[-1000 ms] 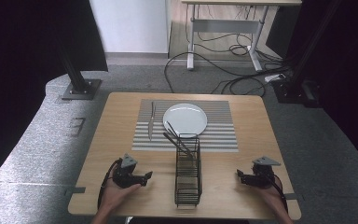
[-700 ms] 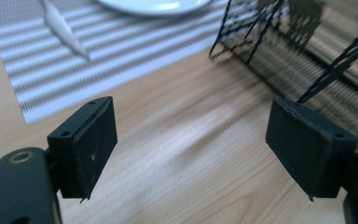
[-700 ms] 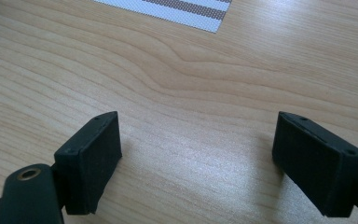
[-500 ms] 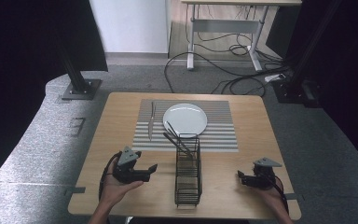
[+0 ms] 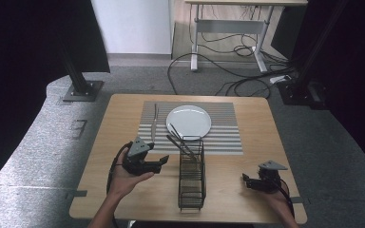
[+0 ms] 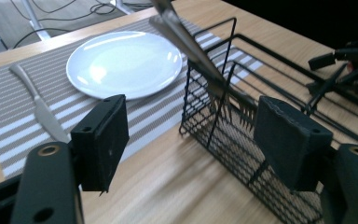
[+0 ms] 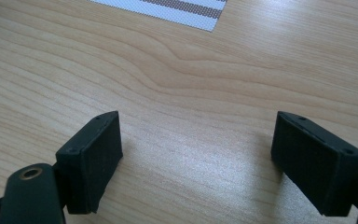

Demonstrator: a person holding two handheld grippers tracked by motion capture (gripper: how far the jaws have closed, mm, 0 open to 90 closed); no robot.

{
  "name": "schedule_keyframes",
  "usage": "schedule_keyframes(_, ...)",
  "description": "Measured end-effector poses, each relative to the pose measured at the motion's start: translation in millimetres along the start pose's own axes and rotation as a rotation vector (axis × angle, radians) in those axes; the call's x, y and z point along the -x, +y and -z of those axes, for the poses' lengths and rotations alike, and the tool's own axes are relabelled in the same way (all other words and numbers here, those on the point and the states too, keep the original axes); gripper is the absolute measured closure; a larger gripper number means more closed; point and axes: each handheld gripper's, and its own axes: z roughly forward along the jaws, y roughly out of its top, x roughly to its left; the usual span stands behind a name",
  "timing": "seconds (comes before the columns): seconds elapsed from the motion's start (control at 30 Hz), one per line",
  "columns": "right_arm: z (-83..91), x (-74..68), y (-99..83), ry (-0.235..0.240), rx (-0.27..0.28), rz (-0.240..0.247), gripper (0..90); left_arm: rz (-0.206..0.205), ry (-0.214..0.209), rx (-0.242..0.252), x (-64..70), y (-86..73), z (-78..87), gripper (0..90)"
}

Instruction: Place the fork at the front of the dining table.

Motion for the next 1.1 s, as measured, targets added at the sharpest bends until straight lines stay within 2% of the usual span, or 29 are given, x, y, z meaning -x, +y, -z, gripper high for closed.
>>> schedule_keyframes(0.4,0.5,-0.1,-0.4,-0.004,0.0,-0.002,16.0,-0.012,-0.014,0.011,-1.6,20.6,-25.5,34.3)
schedule_keyframes(0.57,1.3,-0.1,-1.1,-0.005,0.0,-0.003,16.1,-0.007,-0.004,0.011,-1.0,25.2,-32.0,44.1)
schedule_keyframes(0.77,1.6,-0.1,-1.4,-0.006,0.0,-0.003,16.2,0.007,-0.001,0.016,-2.8,29.5,-36.0,50.3)
schedule_keyframes(0.83,1.6,-0.1,-1.4,-0.006,0.0,-0.003,16.1,0.011,-0.001,0.016,-2.8,30.4,-36.9,55.7)
schedule_keyframes(1.0,1.7,-0.3,-1.4,-0.007,0.0,-0.003,16.3,0.007,0.003,-0.001,-1.6,30.6,-42.0,63.7)
schedule_keyframes(1.03,2.2,-0.6,-1.7,-0.008,0.002,-0.004,18.0,0.004,0.005,-0.006,-1.3,30.6,-42.8,68.1)
schedule_keyframes(1.1,2.6,-0.9,-2.0,-0.007,0.004,-0.003,19.3,0.008,0.007,-0.006,-1.1,30.7,-43.8,69.6)
